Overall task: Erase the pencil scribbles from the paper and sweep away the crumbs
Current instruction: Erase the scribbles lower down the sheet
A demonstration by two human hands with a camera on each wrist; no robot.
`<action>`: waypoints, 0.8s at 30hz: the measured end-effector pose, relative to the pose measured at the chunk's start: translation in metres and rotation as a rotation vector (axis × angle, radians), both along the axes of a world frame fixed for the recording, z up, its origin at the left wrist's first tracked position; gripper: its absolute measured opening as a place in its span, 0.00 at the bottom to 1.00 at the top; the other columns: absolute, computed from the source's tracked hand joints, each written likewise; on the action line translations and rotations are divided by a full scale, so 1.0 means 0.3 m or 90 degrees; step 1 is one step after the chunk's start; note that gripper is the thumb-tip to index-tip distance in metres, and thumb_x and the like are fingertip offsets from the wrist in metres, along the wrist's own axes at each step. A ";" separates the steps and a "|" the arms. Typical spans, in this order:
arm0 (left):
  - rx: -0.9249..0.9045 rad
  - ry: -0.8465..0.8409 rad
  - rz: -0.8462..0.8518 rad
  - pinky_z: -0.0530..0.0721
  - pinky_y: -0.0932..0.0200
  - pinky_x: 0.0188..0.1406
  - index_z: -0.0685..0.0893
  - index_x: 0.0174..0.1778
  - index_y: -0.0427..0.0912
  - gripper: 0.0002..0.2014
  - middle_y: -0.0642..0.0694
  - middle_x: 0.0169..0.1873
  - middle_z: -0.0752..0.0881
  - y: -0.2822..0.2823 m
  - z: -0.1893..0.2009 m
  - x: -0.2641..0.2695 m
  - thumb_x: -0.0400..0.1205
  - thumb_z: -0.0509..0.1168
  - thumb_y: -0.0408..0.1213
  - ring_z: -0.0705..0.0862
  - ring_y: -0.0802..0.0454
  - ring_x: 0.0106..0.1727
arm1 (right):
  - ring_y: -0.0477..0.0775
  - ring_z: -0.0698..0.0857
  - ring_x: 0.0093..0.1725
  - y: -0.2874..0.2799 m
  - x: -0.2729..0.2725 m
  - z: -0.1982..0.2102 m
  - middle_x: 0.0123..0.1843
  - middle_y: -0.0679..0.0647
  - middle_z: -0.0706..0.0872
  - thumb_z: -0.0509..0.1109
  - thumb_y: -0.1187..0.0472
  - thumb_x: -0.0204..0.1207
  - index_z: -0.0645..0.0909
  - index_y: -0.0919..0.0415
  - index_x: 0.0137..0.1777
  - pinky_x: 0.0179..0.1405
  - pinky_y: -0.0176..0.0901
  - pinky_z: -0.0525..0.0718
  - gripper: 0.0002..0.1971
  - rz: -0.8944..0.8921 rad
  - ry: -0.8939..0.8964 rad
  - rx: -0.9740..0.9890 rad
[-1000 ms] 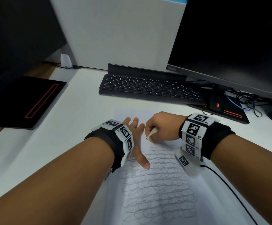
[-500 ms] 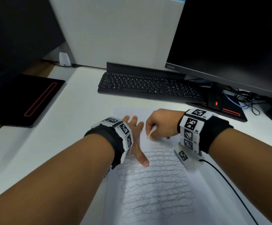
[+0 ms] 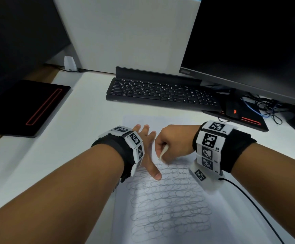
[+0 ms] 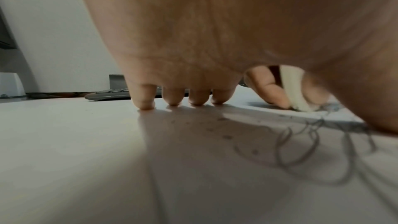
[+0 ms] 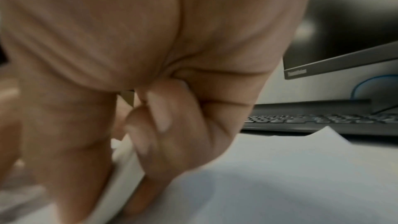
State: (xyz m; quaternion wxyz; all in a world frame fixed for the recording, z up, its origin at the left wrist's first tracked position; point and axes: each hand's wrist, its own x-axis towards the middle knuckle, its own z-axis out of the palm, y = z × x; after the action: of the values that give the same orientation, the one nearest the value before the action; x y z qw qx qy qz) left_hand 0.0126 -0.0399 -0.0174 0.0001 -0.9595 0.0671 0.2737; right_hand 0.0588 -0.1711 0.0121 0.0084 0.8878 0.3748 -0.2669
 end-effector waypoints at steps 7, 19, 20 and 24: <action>0.002 0.003 0.000 0.48 0.31 0.82 0.37 0.86 0.52 0.66 0.44 0.86 0.36 0.004 -0.001 -0.001 0.64 0.73 0.71 0.35 0.39 0.85 | 0.40 0.85 0.43 -0.001 0.013 0.001 0.39 0.41 0.87 0.73 0.58 0.72 0.88 0.50 0.46 0.48 0.39 0.86 0.05 -0.024 -0.012 -0.002; 0.008 -0.001 -0.002 0.49 0.31 0.82 0.38 0.86 0.51 0.67 0.45 0.86 0.36 0.003 -0.005 0.004 0.63 0.74 0.72 0.36 0.39 0.85 | 0.40 0.84 0.41 -0.013 0.018 0.007 0.37 0.40 0.86 0.75 0.59 0.71 0.88 0.51 0.46 0.40 0.35 0.84 0.05 -0.034 -0.021 -0.007; 0.009 0.001 -0.001 0.49 0.31 0.82 0.37 0.86 0.50 0.67 0.45 0.86 0.35 0.002 -0.004 0.003 0.63 0.74 0.72 0.35 0.40 0.85 | 0.43 0.86 0.43 -0.019 0.026 0.007 0.38 0.41 0.88 0.74 0.59 0.71 0.88 0.50 0.44 0.42 0.38 0.86 0.05 -0.059 -0.040 0.006; 0.012 0.001 -0.001 0.49 0.32 0.82 0.38 0.86 0.49 0.67 0.44 0.86 0.36 0.002 -0.005 0.004 0.63 0.73 0.72 0.36 0.39 0.85 | 0.42 0.85 0.42 -0.020 0.010 0.000 0.38 0.42 0.88 0.74 0.59 0.70 0.88 0.50 0.45 0.46 0.40 0.87 0.05 -0.038 -0.006 0.006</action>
State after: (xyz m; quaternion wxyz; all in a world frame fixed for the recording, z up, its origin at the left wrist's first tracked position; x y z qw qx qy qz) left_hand 0.0139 -0.0394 -0.0188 0.0095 -0.9592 0.0655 0.2748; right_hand 0.0618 -0.1772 0.0119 -0.0020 0.8998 0.3498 -0.2609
